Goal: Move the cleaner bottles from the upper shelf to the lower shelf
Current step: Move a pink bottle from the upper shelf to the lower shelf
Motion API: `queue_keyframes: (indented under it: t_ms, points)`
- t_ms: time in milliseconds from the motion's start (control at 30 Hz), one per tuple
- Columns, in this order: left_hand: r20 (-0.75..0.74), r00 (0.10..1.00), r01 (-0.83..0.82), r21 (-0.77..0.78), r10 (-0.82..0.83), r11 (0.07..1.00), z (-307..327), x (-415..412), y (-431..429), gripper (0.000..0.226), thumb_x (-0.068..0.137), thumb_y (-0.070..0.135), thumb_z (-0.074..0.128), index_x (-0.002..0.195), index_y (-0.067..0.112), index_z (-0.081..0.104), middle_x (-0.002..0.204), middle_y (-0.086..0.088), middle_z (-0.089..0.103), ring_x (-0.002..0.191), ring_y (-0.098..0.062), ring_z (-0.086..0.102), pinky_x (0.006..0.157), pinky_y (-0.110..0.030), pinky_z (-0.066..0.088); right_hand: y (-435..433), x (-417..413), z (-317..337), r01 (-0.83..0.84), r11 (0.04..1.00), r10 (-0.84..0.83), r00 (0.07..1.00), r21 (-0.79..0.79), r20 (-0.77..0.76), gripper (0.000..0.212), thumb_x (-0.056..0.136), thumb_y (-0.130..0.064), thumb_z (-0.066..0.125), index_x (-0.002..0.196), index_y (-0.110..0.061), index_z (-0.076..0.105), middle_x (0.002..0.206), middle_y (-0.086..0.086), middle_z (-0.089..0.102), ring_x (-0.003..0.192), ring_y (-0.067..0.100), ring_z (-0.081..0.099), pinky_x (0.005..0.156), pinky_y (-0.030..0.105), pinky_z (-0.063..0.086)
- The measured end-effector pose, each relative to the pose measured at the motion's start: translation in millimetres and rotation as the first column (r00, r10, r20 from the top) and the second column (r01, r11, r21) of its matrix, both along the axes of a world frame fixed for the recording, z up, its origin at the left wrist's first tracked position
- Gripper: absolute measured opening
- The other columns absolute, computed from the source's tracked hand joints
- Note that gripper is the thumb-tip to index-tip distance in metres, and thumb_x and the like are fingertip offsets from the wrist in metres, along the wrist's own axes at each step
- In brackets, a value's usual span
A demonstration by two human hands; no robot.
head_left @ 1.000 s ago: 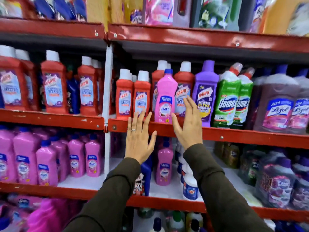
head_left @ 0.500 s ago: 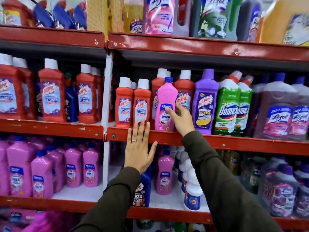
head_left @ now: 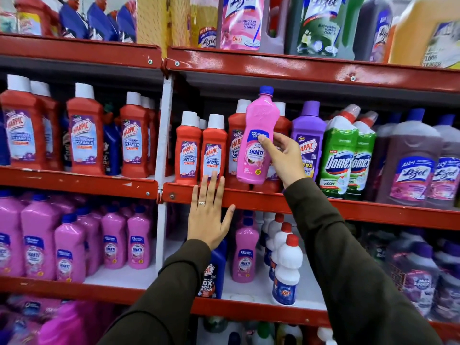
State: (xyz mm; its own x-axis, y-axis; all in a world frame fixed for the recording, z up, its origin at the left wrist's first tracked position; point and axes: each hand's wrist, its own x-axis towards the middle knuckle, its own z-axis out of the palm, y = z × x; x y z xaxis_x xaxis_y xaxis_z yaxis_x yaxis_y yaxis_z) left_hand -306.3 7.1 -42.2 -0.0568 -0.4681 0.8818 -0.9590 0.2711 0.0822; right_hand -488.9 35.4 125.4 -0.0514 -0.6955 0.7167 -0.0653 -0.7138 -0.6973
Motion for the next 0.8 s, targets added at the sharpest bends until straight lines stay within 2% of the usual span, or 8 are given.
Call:
queue_keyframes:
  t_ms: [233, 400, 467, 533, 600, 733, 800]
  points:
    - [-0.043, 0.999, 0.023, 0.045, -0.021, 0.999, -13, -4, 20, 0.073, 0.105, 0.043, 0.037, 0.166, 0.015, 0.008, 0.176, -0.008, 0.001, 0.163, -0.024, -0.002, 0.133, -0.045, 0.003, 27, -3, -42, -0.053, 0.998, 0.053, 0.999, 0.042, -0.002, 0.038, 0.095, -0.021, 0.069, 0.125, 0.001, 0.064, 0.119, 0.019, 0.073, 0.104, 0.025, 0.073, 0.083, 0.031, 0.06]
    - [-0.044, 0.998, 0.038, 0.098, -0.034, 0.994, -71, -5, 39, 0.074, 0.102, 0.04, 0.037, 0.166, 0.015, 0.009, 0.176, -0.008, 0.001, 0.163, -0.023, -0.003, 0.133, -0.041, -0.003, 41, -10, -94, -0.083, 0.994, 0.083, 0.997, 0.067, 0.009, 0.038, 0.092, -0.021, 0.072, 0.125, -0.004, 0.065, 0.117, 0.012, 0.074, 0.1, 0.012, 0.074, 0.079, 0.022, 0.058]
    - [-0.037, 0.999, 0.027, 0.145, -0.022, 0.989, -94, -6, 45, 0.074, 0.102, 0.041, 0.034, 0.166, 0.015, 0.008, 0.176, -0.008, 0.001, 0.163, -0.024, -0.002, 0.132, -0.041, -0.004, 44, -14, -115, -0.05, 0.996, 0.051, 0.999, 0.077, -0.006, 0.043, 0.091, -0.024, 0.074, 0.128, -0.006, 0.064, 0.119, 0.01, 0.074, 0.103, 0.014, 0.073, 0.081, 0.025, 0.059]
    - [-0.046, 0.999, 0.028, 0.205, -0.019, 0.978, -118, -7, 51, 0.073, 0.103, 0.041, 0.033, 0.166, 0.013, 0.009, 0.176, -0.01, 0.003, 0.163, -0.027, 0.002, 0.132, -0.044, -0.001, 46, -19, -139, -0.027, 0.994, 0.03, 0.999, 0.102, -0.031, 0.044, 0.09, -0.026, 0.075, 0.129, -0.01, 0.063, 0.118, 0.004, 0.075, 0.105, 0.013, 0.073, 0.083, 0.025, 0.06]
    - [-0.057, 0.998, 0.026, 0.255, -0.012, 0.966, -142, -6, 56, 0.073, 0.102, 0.042, 0.031, 0.165, 0.01, 0.01, 0.175, -0.012, 0.005, 0.163, -0.029, 0.004, 0.132, -0.046, 0.004, 47, -22, -166, -0.028, 0.993, 0.032, 0.999, 0.116, -0.03, 0.043, 0.089, -0.024, 0.076, 0.129, -0.013, 0.064, 0.113, -0.005, 0.076, 0.101, 0.006, 0.073, 0.079, 0.019, 0.058]
    - [-0.105, 0.994, 0.01, 0.299, 0.022, 0.954, -177, 0, 61, 0.077, 0.1, 0.042, 0.035, 0.164, 0.004, 0.015, 0.173, -0.013, 0.007, 0.161, -0.031, 0.013, 0.131, -0.035, -0.009, 43, -24, -216, -0.021, 0.986, 0.027, 0.999, 0.167, -0.034, 0.04, 0.089, -0.02, 0.076, 0.127, -0.013, 0.064, 0.108, -0.012, 0.076, 0.1, 0.001, 0.073, 0.08, 0.014, 0.055]
    - [-0.118, 0.991, -0.013, 0.342, 0.057, 0.94, -192, 6, 59, 0.08, 0.1, 0.048, 0.033, 0.164, 0.004, 0.013, 0.173, -0.013, 0.006, 0.161, -0.032, 0.014, 0.132, -0.037, -0.004, 37, -23, -237, -0.021, 0.979, 0.03, 0.999, 0.205, -0.042, 0.039, 0.09, -0.018, 0.075, 0.127, -0.015, 0.063, 0.11, -0.01, 0.075, 0.101, 0.003, 0.073, 0.082, 0.016, 0.056]
